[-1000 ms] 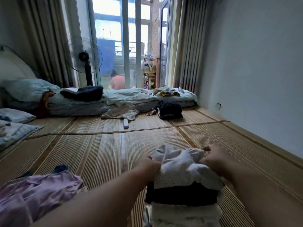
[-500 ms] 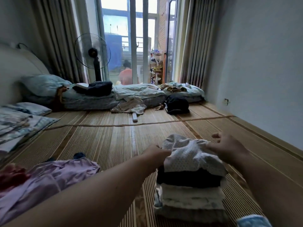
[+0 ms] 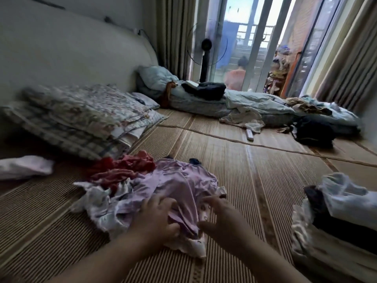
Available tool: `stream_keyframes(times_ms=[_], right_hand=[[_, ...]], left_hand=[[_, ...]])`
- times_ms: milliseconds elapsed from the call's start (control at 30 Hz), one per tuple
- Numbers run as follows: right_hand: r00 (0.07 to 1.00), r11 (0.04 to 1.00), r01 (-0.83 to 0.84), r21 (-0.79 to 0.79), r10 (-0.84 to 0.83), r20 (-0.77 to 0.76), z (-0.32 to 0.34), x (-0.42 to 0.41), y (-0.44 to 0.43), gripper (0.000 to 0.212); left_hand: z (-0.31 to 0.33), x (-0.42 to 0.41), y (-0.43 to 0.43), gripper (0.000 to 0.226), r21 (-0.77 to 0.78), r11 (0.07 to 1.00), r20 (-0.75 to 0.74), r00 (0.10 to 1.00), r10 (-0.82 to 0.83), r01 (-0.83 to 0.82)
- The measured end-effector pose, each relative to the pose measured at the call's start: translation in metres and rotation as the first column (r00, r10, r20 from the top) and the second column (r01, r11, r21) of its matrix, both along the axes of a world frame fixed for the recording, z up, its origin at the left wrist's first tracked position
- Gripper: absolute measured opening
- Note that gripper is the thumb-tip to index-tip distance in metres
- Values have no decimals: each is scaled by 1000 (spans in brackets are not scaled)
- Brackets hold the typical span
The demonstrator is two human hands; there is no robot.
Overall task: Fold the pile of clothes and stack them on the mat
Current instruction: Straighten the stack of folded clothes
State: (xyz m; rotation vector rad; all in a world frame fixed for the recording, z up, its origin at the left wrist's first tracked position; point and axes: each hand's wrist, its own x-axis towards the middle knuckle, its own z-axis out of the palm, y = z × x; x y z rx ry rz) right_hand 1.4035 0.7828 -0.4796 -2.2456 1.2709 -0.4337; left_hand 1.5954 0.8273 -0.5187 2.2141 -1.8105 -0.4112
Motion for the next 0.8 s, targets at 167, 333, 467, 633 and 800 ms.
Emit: stream_keyframes(times_ms=[167, 333, 467, 633, 800], right_hand=[[970, 961, 235, 143, -224, -91, -54, 76, -32, 61], [892, 860, 446, 249, -402, -207, -82, 85, -60, 56], [923, 902, 373, 219, -338, -182, -64, 78, -71, 40], [819, 855, 384, 349, -489, 298, -2, 63, -93, 25], [361, 869, 103, 484, -486, 796, 111, 20, -109, 35]], left_hand=[[-31, 73, -2, 85, 69, 974, 54, 976, 213, -216], [-41, 100, -29, 56, 85, 942, 6, 946, 325, -325], [-26, 120, -45, 18, 25, 929, -225, 904, 365, -369], [41, 131, -58, 29, -176, 885, -367, 863, 347, -431], [148, 125, -54, 24, -311, 788, -699, 690, 190, -531]])
